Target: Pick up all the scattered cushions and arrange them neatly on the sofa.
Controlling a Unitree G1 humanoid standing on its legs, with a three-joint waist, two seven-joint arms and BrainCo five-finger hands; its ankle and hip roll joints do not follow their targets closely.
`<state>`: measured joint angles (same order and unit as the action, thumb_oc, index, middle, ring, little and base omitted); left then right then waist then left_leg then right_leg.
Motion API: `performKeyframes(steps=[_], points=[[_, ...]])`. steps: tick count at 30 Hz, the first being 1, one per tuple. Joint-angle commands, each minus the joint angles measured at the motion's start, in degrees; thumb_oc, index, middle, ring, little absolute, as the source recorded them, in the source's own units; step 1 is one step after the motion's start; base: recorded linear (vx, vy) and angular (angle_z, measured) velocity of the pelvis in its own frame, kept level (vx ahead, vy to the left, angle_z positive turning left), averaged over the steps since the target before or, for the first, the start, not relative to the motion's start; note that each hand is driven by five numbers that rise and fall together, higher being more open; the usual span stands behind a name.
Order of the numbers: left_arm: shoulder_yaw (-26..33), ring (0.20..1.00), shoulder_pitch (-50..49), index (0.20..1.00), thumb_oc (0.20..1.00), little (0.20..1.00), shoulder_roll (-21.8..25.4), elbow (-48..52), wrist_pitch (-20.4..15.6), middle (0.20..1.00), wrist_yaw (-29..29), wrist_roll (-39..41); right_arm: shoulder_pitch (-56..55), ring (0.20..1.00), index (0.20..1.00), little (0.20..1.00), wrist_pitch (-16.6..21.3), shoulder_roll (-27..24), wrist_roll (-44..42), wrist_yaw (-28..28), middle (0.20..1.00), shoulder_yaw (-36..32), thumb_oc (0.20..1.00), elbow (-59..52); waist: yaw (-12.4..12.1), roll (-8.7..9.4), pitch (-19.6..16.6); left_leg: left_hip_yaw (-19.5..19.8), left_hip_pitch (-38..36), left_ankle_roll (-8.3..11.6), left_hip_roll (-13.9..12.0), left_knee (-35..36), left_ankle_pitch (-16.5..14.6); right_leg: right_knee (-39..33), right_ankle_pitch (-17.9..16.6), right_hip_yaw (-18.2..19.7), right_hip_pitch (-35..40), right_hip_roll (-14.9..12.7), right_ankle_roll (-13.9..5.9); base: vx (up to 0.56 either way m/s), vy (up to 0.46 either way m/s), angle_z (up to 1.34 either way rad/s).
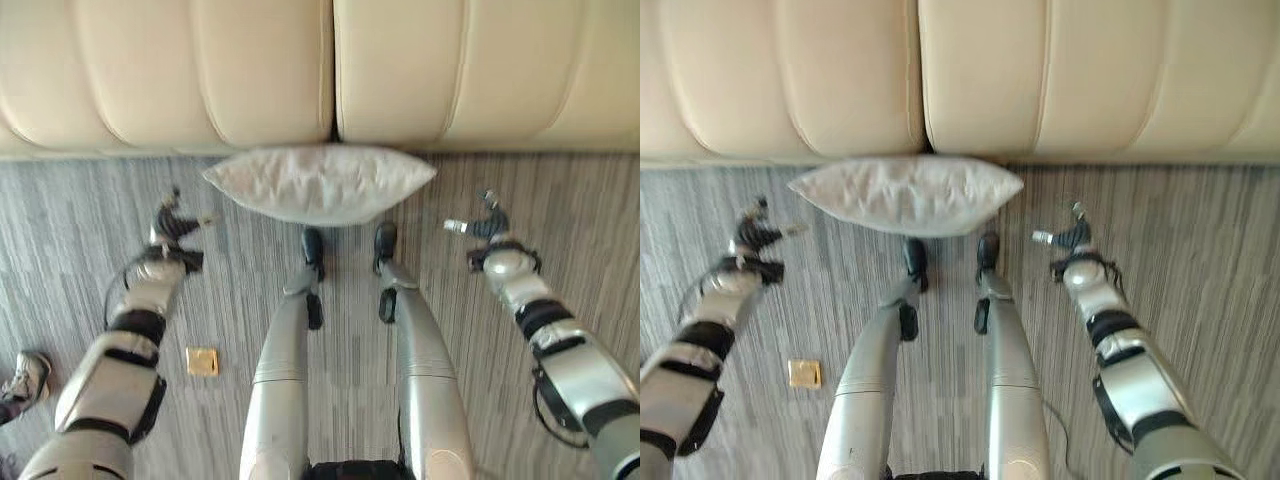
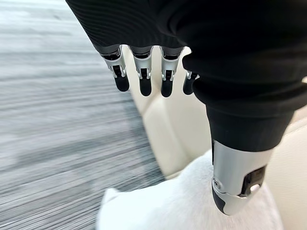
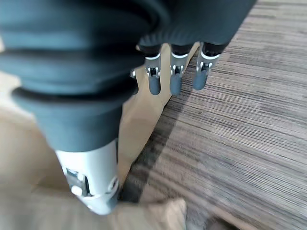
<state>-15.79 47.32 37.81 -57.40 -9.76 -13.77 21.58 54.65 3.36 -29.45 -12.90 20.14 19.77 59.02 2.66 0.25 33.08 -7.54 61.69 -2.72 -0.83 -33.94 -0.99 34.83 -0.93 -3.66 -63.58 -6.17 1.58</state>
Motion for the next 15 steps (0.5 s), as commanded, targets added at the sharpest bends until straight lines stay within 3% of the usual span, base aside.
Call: performKeyframes(steps=[1,7,11,12,13,14,15], points=[[1.4,1.0,-6.6,1.0,1.0,1.0,0.6,-0.4,-1.8,1.0,-1.8,2.6,-6.8,1.0,1.0,1.0,2.2,-1.3,-3.7,2.3,1.0,2.0,1.0,-1.8,-0.1,-1.11,-9.0,0.1,-0.1,3.32,0.4,-2.9,-8.7,-1.2,4.6,4.7,-0.8,-1.0,-5.74,0.02,0.026,-0.11],[-5.8,1.0,1.2,1.0,1.0,1.0,-1.0,1.7,-1.8,1.0,-3.2,-1.9,1.6,1.0,1.0,1.0,4.3,1.1,-5.8,3.4,1.0,7.3,1.0,-4.4,-0.6,-1.95,-9.7,-0.5,8.4,2.32,1.4,-8.1,-9.9,4.2,5.8,6.3,-9.6,-0.7,-5.36,0.03,0.021,0.0],[-9.0,1.0,4.5,1.0,1.0,1.0,-6.6,4.5,-2.1,1.0,-5.8,-3.5,6.7,1.0,1.0,1.0,5.5,7.2,-5.2,4.7,1.0,11.9,1.0,-7.0,-1.8,-2.36,-10.2,-0.3,10.2,1.71,2.1,-9.2,-9.9,6.0,6.1,6.3,-11.8,-0.6,-5.33,0.0,-0.009,0.01],[-9.9,1.0,5.3,1.0,1.0,1.0,-8.0,4.6,-2.0,1.0,-6.4,-4.4,7.4,0.511,0.511,0.511,5.6,8.8,-4.4,4.6,0.511,13.1,0.511,-7.6,-2.0,-2.42,-10.5,-0.3,10.5,1.58,2.2,-9.4,-9.9,6.4,6.2,6.0,-12.1,-0.7,-5.27,-0.02,-0.046,0.05],[-10.8,0.944,6.1,0.944,0.944,0.944,-9.8,4.8,-1.9,0.944,-7.4,-5.5,8.2,0.2,0.2,0.2,5.6,10.7,-3.2,4.8,0.2,14.4,0.2,-8.6,-2.3,-2.42,-10.8,-0.1,10.5,1.45,2.4,-9.1,-9.7,6.3,6.2,5.9,-12.0,-0.6,-5.22,-0.02,-0.047,0.06],[-11.4,0.2,6.9,0.2,0.2,0.2,-10.7,5.1,-2.0,0.2,-8.1,-6.3,8.5,0.2,0.2,0.2,6.0,11.8,-3.0,4.8,0.2,15.0,0.2,-9.1,-2.4,-2.49,-11.0,0.2,10.5,1.44,2.5,-8.9,-9.5,6.2,6.1,5.7,-12.0,-0.6,-5.24,-0.02,-0.037,0.04],[-11.5,0.2,7.4,0.2,0.2,0.2,-11.7,5.9,-2.6,0.2,-8.8,-6.2,8.6,0.2,0.2,0.2,6.8,13.3,-3.8,5.1,0.2,14.7,0.2,-9.9,-2.5,-2.55,-11.2,0.4,10.4,1.49,2.5,-8.5,-9.3,6.0,6.0,5.7,-11.8,-0.6,-5.25,-0.03,-0.032,0.03]])
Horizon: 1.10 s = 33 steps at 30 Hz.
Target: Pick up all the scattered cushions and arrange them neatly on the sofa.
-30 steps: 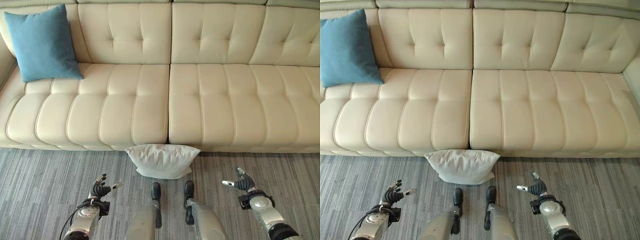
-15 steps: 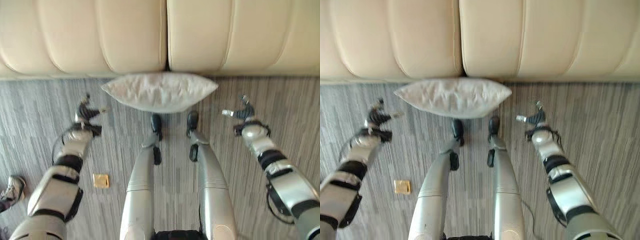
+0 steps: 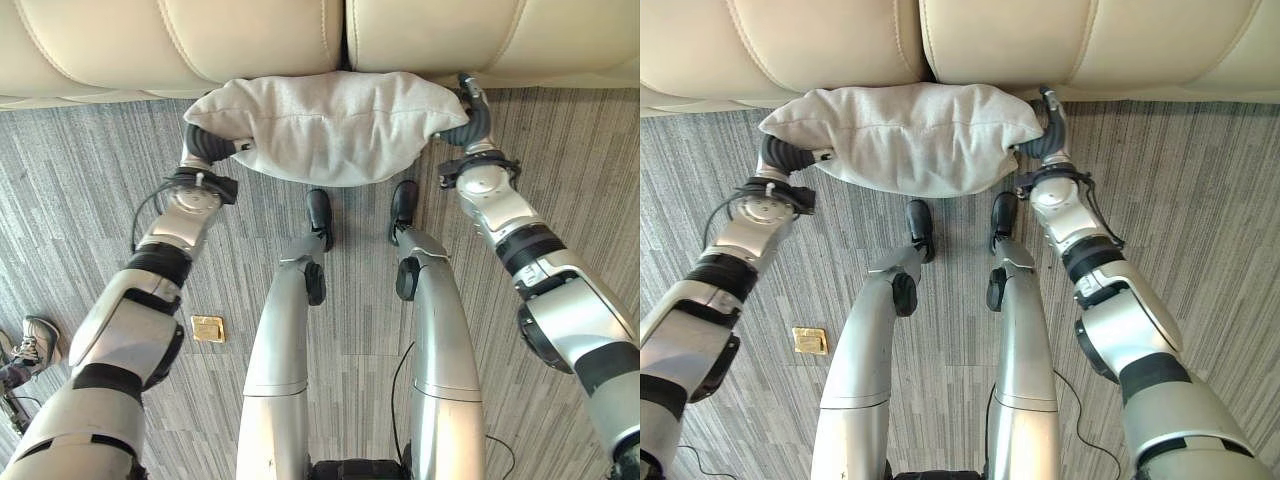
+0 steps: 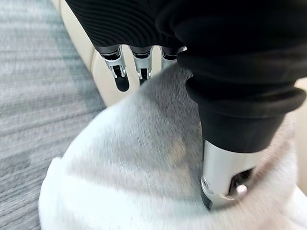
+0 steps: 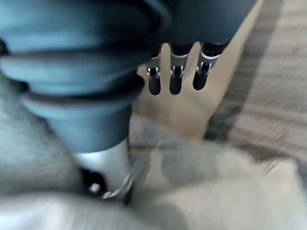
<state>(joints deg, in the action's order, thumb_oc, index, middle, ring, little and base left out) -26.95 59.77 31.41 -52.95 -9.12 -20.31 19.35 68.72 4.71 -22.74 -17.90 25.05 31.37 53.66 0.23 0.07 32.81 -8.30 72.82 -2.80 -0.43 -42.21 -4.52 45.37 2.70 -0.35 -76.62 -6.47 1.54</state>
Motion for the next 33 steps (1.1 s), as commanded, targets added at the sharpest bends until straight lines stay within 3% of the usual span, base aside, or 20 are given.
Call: performKeyframes(steps=[1,7,13,14,16,19,21,24,25,33], points=[[-0.1,0.2,-4.9,0.2,0.2,0.2,-5.7,2.0,-3.6,0.2,-2.7,-3.6,-5.6,0.2,0.2,0.2,5.9,7.1,0.5,0.6,0.2,2.7,0.2,-5.3,-0.1,-2.38,-11.1,1.3,-1.0,1.6,2.2,0.2,-5.6,-4.9,2.2,2.2,1.4,-0.3,-5.21,-0.03,-0.029,0.04],[5.6,0.2,-9.1,0.2,0.2,0.2,-6.0,12.3,-6.6,0.2,-5.7,-1.8,-12.0,0.2,0.2,0.2,8.7,7.7,1.4,1.1,0.2,-1.6,0.2,-16.5,-0.4,-1.71,-12.3,2.6,-5.8,2.22,1.6,5.8,-4.0,-9.5,0.7,1.0,6.4,-0.3,-5.8,-0.06,-0.027,0.05],[12.2,0.2,-19.6,0.2,0.2,0.2,-8.8,25.4,-9.3,0.2,-6.0,0.3,-23.4,0.2,0.2,0.2,10.8,7.0,2.0,-1.3,0.2,-6.6,0.2,-29.7,-0.1,-0.4,-14.0,3.5,-17.0,3.06,0.9,13.7,-3.2,-17.4,-1.2,-1.4,17.4,-0.4,-6.68,-0.03,-0.024,0.0],[13.5,0.2,-22.2,0.2,0.2,0.2,-9.0,28.8,-9.8,0.2,-5.6,0.4,-26.9,0.2,0.2,0.2,11.1,7.0,1.7,-2.6,0.2,-7.3,0.2,-32.7,0.1,0.1,-14.1,3.0,-19.1,2.92,1.0,15.4,-1.2,-19.5,-3.2,-2.2,19.7,-0.8,-6.49,-0.05,-0.009,-0.06],[14.0,0.2,-24.9,0.2,0.2,0.2,-9.4,31.0,-9.8,0.2,-4.9,0.2,-29.7,0.2,0.2,0.2,11.2,7.0,1.4,-3.7,0.2,-7.6,0.2,-35.0,0.3,0.35,-14.1,3.0,-22.3,2.99,1.0,16.8,-1.2,-21.1,-3.7,-2.7,22.6,-1.0,-6.73,0.02,-0.012,-0.08],[16.3,0.2,-35.0,0.2,0.2,0.2,-9.2,37.8,-9.9,0.2,-1.1,-1.5,-41.4,0.2,0.2,0.2,12.5,7.2,-0.5,-9.8,0.2,-8.7,0.2,-43.9,0.8,2.1,-15.5,2.6,-34.8,3.68,1.0,22.7,-1.1,-27.0,-4.9,-4.3,34.4,-0.8,-7.62,0.18,-0.026,-0.15],[17.5,0.2,-44.3,0.2,0.2,0.2,-8.9,42.5,-9.5,0.2,3.1,-2.5,-50.6,0.2,0.2,0.2,12.2,4.8,-1.0,-14.6,0.2,-10.7,0.2,-51.4,1.0,3.23,-17.4,2.5,-47.2,3.68,1.2,28.3,-0.7,-33.3,-5.2,-4.8,47.3,-0.1,-7.99,0.32,-0.036,-0.19],[17.7,0.2,-46.1,0.2,0.2,0.2,-8.7,43.5,-9.4,0.2,4.1,-2.6,-52.6,0.2,0.2,0.2,11.8,4.0,-0.9,-15.8,0.2,-11.1,0.2,-52.9,1.2,3.44,-18.0,2.4,-49.5,3.7,1.2,29.6,-0.3,-34.9,-5.5,-4.9,50.1,-0.1,-8.03,0.18,0.003,-0.12],[17.5,0.2,-49.9,0.2,0.2,0.2,-7.9,45.9,-8.7,0.2,7.3,-2.0,-56.4,0.2,0.2,0.2,11.5,1.6,-1.0,-17.7,0.2,-13.7,0.2,-56.2,1.8,3.63,-20.2,1.8,-55.7,3.86,0.8,32.4,-0.3,-37.9,-4.9,-4.9,56.9,0.3,-8.25,0.18,0.004,-0.1],[18.4,0.2,-56.8,0.2,0.2,0.2,-6.7,51.0,-7.4,0.2,11.5,-3.0,-62.3,0.2,0.2,0.2,10.8,-0.8,-0.8,-20.9,0.2,-17.2,0.2,-61.5,2.6,3.48,-24.3,0.5,-63.1,3.7,0.9,36.1,-0.3,-40.7,-4.5,-4.3,63.7,1.0,-8.59,0.15,0.042,-0.07]])
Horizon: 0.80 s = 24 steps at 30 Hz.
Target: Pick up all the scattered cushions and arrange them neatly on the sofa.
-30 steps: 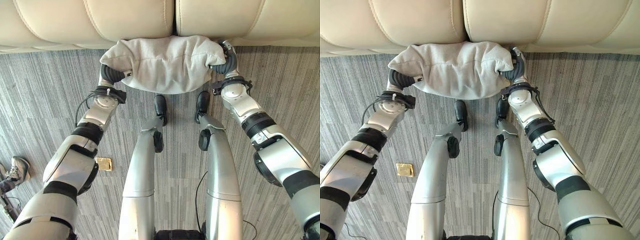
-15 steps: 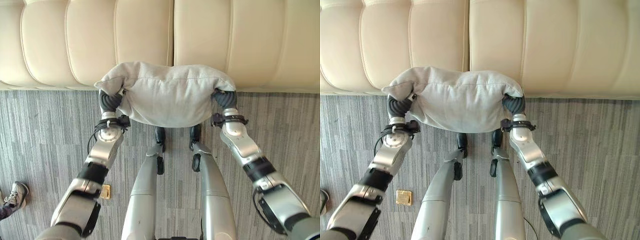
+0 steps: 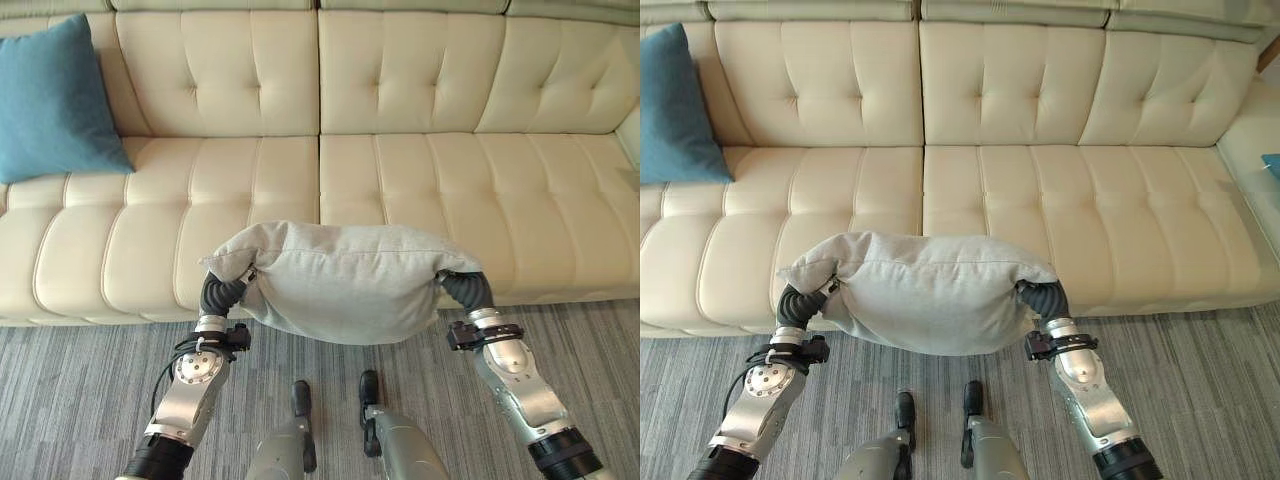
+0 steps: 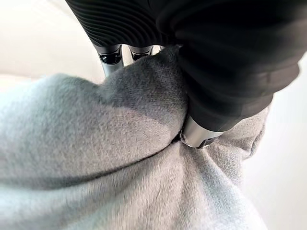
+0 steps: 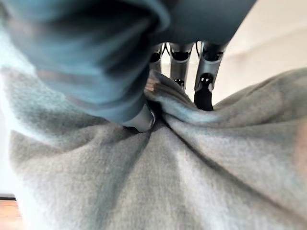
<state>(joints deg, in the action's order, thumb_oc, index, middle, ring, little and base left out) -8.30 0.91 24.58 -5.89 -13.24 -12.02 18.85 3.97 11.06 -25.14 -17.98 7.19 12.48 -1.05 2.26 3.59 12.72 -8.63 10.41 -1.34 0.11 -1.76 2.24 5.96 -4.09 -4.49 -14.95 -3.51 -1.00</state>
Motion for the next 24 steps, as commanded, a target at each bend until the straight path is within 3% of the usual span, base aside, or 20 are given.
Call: performKeyframes(steps=[1,9,14,18,20,24], points=[[0.0,0.2,0.8,0.2,0.2,0.2,-0.1,4.5,-3.0,0.2,3.5,-2.2,1.7,0.2,0.2,0.2,4.3,2.1,-1.5,-3.6,0.2,1.6,0.2,-7.0,0.5,0.0,-4.9,0.6,-1.9,2.03,0.3,-3.9,-7.3,-1.7,2.4,0.1,3.0,-1.8,-6.21,0.1,0.054,-0.12],[1.5,0.2,-2.1,0.2,0.2,0.2,0.1,6.3,-2.3,0.2,3.3,-2.2,0.2,0.2,0.2,0.2,3.3,3.3,-3.2,-5.5,0.2,2.2,0.2,-7.1,-0.4,0.91,-5.3,0.2,-4.7,0.35,0.9,-3.7,-8.8,-0.4,1.8,2.3,5.3,-2.1,-7.62,0.09,0.103,-0.09],[2.6,0.2,-2.8,0.2,0.2,0.2,1.1,7.7,-2.5,0.2,3.9,-1.6,2.0,0.2,0.2,0.2,3.5,3.8,-2.4,-6.4,0.2,3.5,0.2,-8.2,-1.7,1.07,-3.6,0.5,-4.0,-1.68,1.8,-5.1,-9.8,5.7,0.5,3.6,2.6,-2.7,-8.84,0.02,0.11,-0.19],[2.2,0.2,-2.6,0.2,0.2,0.2,0.9,7.6,-2.6,0.2,4.1,-1.2,2.5,0.2,0.2,0.2,3.7,3.7,-2.6,-6.7,0.2,3.9,0.2,-8.1,-1.7,0.16,-2.5,1.7,-4.5,-2.34,2.2,-3.7,-9.5,10.9,-0.4,4.1,-1.5,-2.5,-9.0,0.08,0.089,-0.08],[1.7,0.2,-2.1,0.2,0.2,0.2,0.6,7.4,-2.7,0.2,4.2,-0.8,2.6,0.2,0.2,0.2,3.8,3.3,-2.8,-6.6,0.2,3.7,0.2,-8.2,-1.2,-0.3,-1.9,2.4,-5.0,-2.21,2.6,-3.2,-9.8,9.9,1.5,4.1,-3.7,-1.1,-7.93,0.12,0.025,0.23],[1.5,0.2,-1.1,0.2,0.2,0.2,-0.2,7.4,-2.4,0.2,4.3,-1.3,3.6,0.2,0.2,0.2,4.0,1.8,-0.3,-5.6,0.2,2.7,0.2,-9.5,0.3,-0.67,-0.6,4.7,-8.0,-1.82,4.0,-2.8,-12.6,1.0,-0.9,1.9,-9.5,0.4,-7.84,0.25,-0.049,0.22]])
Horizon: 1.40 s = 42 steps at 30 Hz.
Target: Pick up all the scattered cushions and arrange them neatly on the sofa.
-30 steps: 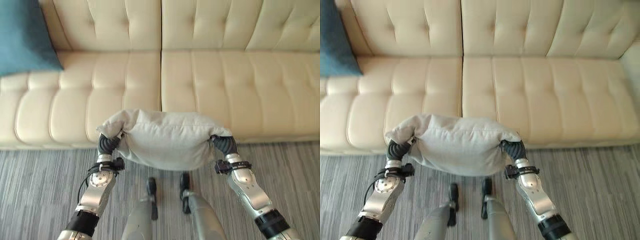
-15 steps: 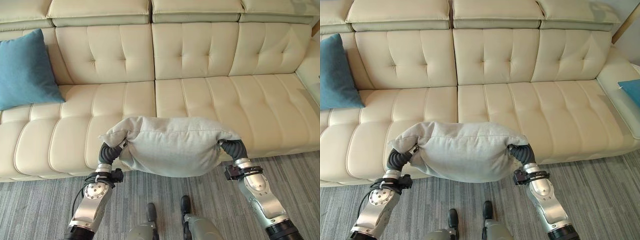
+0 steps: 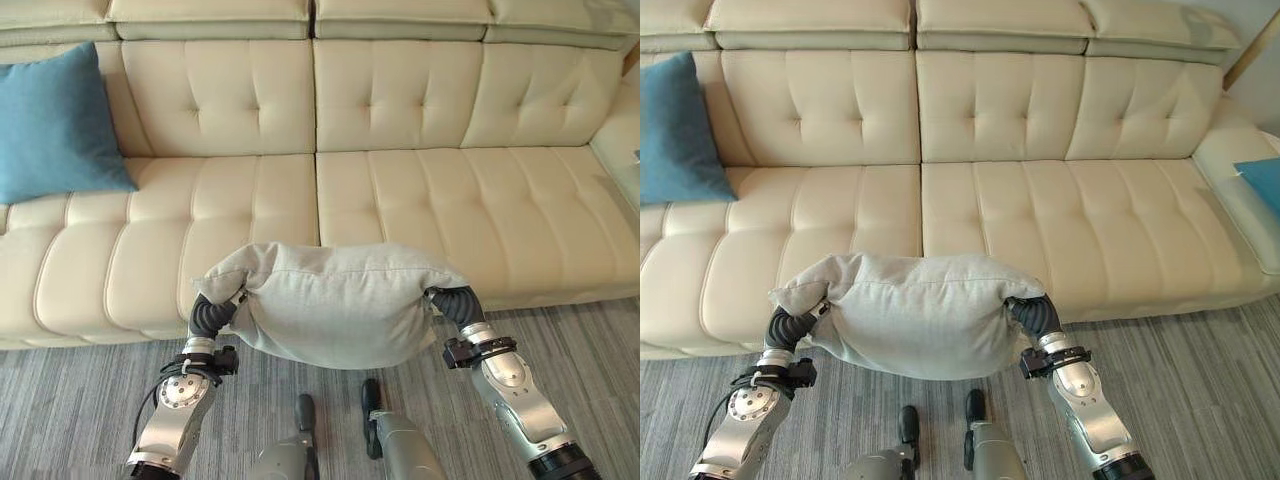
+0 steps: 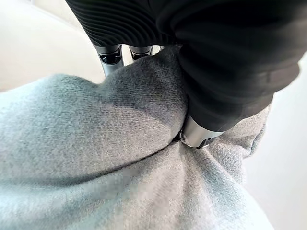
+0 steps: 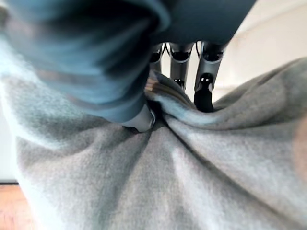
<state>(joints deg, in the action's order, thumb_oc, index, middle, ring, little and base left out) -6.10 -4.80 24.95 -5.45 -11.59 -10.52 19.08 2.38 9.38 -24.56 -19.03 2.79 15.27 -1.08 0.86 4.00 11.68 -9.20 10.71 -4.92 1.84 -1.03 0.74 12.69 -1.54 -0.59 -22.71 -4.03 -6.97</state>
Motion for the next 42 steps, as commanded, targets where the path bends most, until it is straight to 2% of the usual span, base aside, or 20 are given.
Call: performKeyframes(steps=[1,3,4,6,8,9,10,11,13,16,17,18,20,21,22,25,30,34,38,42], points=[[-0.5,0.2,5.0,0.2,0.2,0.2,-0.9,6.7,-4.2,0.2,2.8,-2.0,5.1,0.2,0.2,0.2,5.8,1.0,1.1,-1.3,0.2,-0.3,0.2,-9.8,2.1,-1.32,0.8,6.0,-9.6,2.01,2.5,-3.5,-12.0,-7.4,-4.4,-2.7,-3.0,1.0,-2.08,0.32,-0.095,0.35],[-0.6,0.2,5.8,0.2,0.2,0.2,-1.5,6.5,-4.2,0.2,3.1,-2.5,4.0,0.2,0.2,0.2,5.7,0.6,1.5,-1.5,0.2,-1.5,0.2,-10.6,3.2,-1.54,0.9,8.0,-13.2,2.99,2.6,-3.1,-14.0,-8.8,-5.5,-3.5,-4.9,0.5,-2.58,0.4,-0.194,0.4],[-0.7,0.2,5.8,0.2,0.2,0.2,-1.5,6.6,-4.2,0.2,3.1,-2.5,3.9,0.2,0.2,0.2,5.7,0.6,1.5,-1.6,0.2,-1.5,0.2,-10.6,3.3,-1.74,0.9,8.2,-13.4,3.01,2.5,-3.0,-14.1,-8.7,-5.4,-3.8,-4.7,0.5,-2.57,0.37,-0.209,0.51],[-1.1,0.2,5.1,0.2,0.2,0.2,-2.0,6.9,-4.4,0.2,4.4,-1.8,1.8,0.2,0.2,0.2,5.9,0.3,1.5,-2.0,0.2,-2.6,0.2,-11.7,4.1,-1.87,0.2,9.3,-15.9,4.1,1.8,-2.5,-15.0,-8.7,-5.8,-2.7,-2.9,0.1,-2.04,0.28,-0.165,0.96],[-1.2,0.2,4.8,0.2,0.2,0.2,-2.5,6.6,-4.3,0.2,4.6,-2.0,0.8,0.2,0.2,0.2,6.2,-1.0,2.2,-2.3,0.2,-3.6,0.2,-11.4,4.4,-2.45,-0.7,9.4,-15.9,6.06,-0.1,-4.0,-12.8,-7.0,-6.0,-3.2,-2.3,0.2,-0.97,0.29,-0.308,0.82],[-1.3,0.2,4.7,0.2,0.2,0.2,-2.7,6.8,-4.3,0.2,5.0,-1.5,0.3,0.2,0.2,0.2,6.2,-1.9,2.2,-2.2,0.2,-4.4,0.2,-11.3,4.9,-3.25,-1.4,9.7,-15.0,7.77,-2.1,-5.1,-10.3,-5.8,-4.9,-4.2,-2.0,0.3,-0.13,0.25,-0.349,0.39],[-1.5,0.2,4.8,0.2,0.2,0.2,-3.0,6.7,-4.3,0.2,5.3,-0.9,-0.2,0.2,0.2,0.2,6.2,-2.6,2.2,-2.0,0.2,-5.2,0.2,-11.1,5.5,-3.67,-2.0,9.8,-14.7,8.55,-3.4,-5.2,-8.9,-5.4,-3.7,-4.7,-1.7,0.6,0.54,0.16,-0.246,0.3],[-1.5,0.2,4.8,0.2,0.2,0.2,-3.0,6.7,-4.3,0.2,5.3,-0.9,-0.2,0.2,0.2,0.2,6.2,-2.6,2.1,-2.0,0.2,-5.2,0.2,-11.1,5.6,-3.82,-2.1,10.0,-14.7,8.62,-3.5,-5.1,-8.8,-5.4,-3.6,-4.9,-1.7,0.6,0.6,0.12,-0.158,0.17],[-2.1,0.2,5.3,0.2,0.2,0.2,-3.1,5.9,-4.2,0.2,5.4,-0.6,-0.8,0.2,0.2,0.2,6.2,-3.6,2.3,-1.2,0.2,-6.5,0.2,-10.2,6.2,-4.77,-3.2,10.9,-14.3,9.34,-5.2,-4.8,-4.2,-5.4,-1.4,-5.3,0.0,2.2,1.66,0.16,-0.145,0.4],[-2.6,0.2,6.2,0.2,0.2,0.2,-3.1,5.4,-4.1,0.2,5.3,-0.6,-0.4,0.2,0.2,0.2,6.1,-4.0,2.6,-0.8,0.2,-6.9,0.2,-9.9,5.9,-4.75,-2.8,11.4,-12.6,8.94,-4.9,-4.4,-3.1,-6.0,-0.9,-5.0,1.0,2.4,1.79,0.05,-0.071,0.08],[-3.5,0.2,8.4,0.2,0.2,0.2,-3.4,5.3,-4.1,0.2,5.8,-0.7,0.1,0.2,0.2,0.2,6.3,-4.8,3.4,0.2,0.2,-8.3,0.2,-9.9,6.0,-3.25,-2.4,8.1,-5.3,8.14,-3.6,-2.3,-4.9,-8.3,-0.3,-4.5,3.4,1.0,1.92,0.02,-0.037,-0.05],[-3.5,0.2,8.5,0.2,0.2,0.2,-3.4,5.3,-4.1,0.2,5.8,-0.7,0.1,0.2,0.2,0.2,6.3,-4.7,3.4,0.2,0.2,-8.4,0.2,-9.9,5.8,-3.21,-2.4,8.0,-5.2,8.09,-3.5,-2.6,-5.1,-8.4,-0.3,-4.4,3.3,1.0,1.87,0.03,-0.046,0.18],[-3.2,0.2,9.0,0.2,0.2,0.2,-2.5,5.3,-3.7,0.2,5.8,-2.0,0.3,0.2,0.2,0.2,6.3,-4.5,3.7,0.8,0.2,-8.6,0.2,-9.5,4.6,-1.59,-1.8,6.5,1.2,8.38,-3.1,-3.0,-3.1,-9.6,-0.4,-2.9,6.3,0.9,1.95,0.06,-0.001,0.3],[-3.1,0.2,8.9,0.2,0.2,0.2,-2.3,5.3,-3.7,0.2,5.7,-2.5,0.0,0.2,0.2,0.2,6.4,-4.2,3.7,0.9,0.2,-8.8,0.2,-9.5,4.3,-1.13,-1.6,6.4,2.1,8.69,-3.5,-3.3,-2.3,-9.7,-0.4,-2.7,7.1,0.9,1.85,0.08,0.037,-0.29],[-2.9,0.2,8.7,0.2,0.2,0.2,-2.1,5.2,-3.7,0.2,5.5,-2.8,-0.3,0.2,0.2,0.2,6.2,-4.0,3.8,1.0,0.2,-8.8,0.2,-9.3,4.1,-0.83,-1.6,6.0,2.3,8.85,-4.0,-3.4,-2.0,-9.7,-0.2,-2.4,7.8,0.7,1.76,0.08,0.076,-0.5],[-2.8,0.2,7.7,0.2,0.2,0.2,-2.1,5.3,-3.6,0.2,5.8,-3.3,-1.6,0.2,0.2,0.2,5.9,-3.5,4.9,0.6,0.2,-9.2,0.2,-9.3,4.2,-1.61,-2.0,4.6,-0.5,8.61,-5.2,-1.0,-1.9,-8.7,0.6,-2.2,8.9,1.0,1.48,0.09,0.124,-0.43],[-1.8,0.2,7.0,0.2,0.2,0.2,-1.2,5.0,-3.5,0.2,5.4,-4.0,-0.8,0.2,0.2,0.2,5.3,-1.7,4.6,0.2,0.2,-8.3,0.2,-9.0,4.3,-1.74,-2.0,2.6,-3.1,7.49,-4.0,-1.6,-3.0,-7.8,-0.1,0.0,9.6,0.3,0.86,0.04,0.201,-0.26],[-0.7,0.2,8.8,0.2,0.2,0.2,0.6,3.8,-4.1,0.2,3.1,-6.0,3.6,0.2,0.2,0.2,5.9,0.7,4.3,0.6,0.2,-6.2,0.2,-9.3,3.1,-1.21,-1.6,0.3,-3.2,6.08,-2.9,-3.5,-5.0,-7.6,-1.1,2.2,9.0,-0.8,-0.23,-0.01,0.181,-0.4],[-0.2,0.2,11.2,0.2,0.2,0.2,1.4,1.9,-4.6,0.2,0.2,-7.7,8.0,0.2,0.2,0.2,6.6,3.0,3.0,1.1,0.2,-3.2,0.2,-8.2,2.3,-1.05,-1.2,-0.3,-2.1,5.37,-2.0,-5.0,-6.1,-7.6,-1.8,2.9,8.1,-1.9,-0.9,-0.01,0.085,-0.06],[-1.1,0.2,18.4,0.2,0.2,0.2,2.8,-1.2,-5.5,0.2,-4.6,-8.7,16.8,0.2,0.2,0.2,7.4,5.4,2.6,3.8,0.2,0.5,0.2,-4.8,1.2,-1.02,-0.4,-0.7,-0.4,5.03,-1.4,-5.6,-6.3,-8.0,-2.9,3.6,6.6,-2.6,-1.43,0.0,0.026,-0.02]])
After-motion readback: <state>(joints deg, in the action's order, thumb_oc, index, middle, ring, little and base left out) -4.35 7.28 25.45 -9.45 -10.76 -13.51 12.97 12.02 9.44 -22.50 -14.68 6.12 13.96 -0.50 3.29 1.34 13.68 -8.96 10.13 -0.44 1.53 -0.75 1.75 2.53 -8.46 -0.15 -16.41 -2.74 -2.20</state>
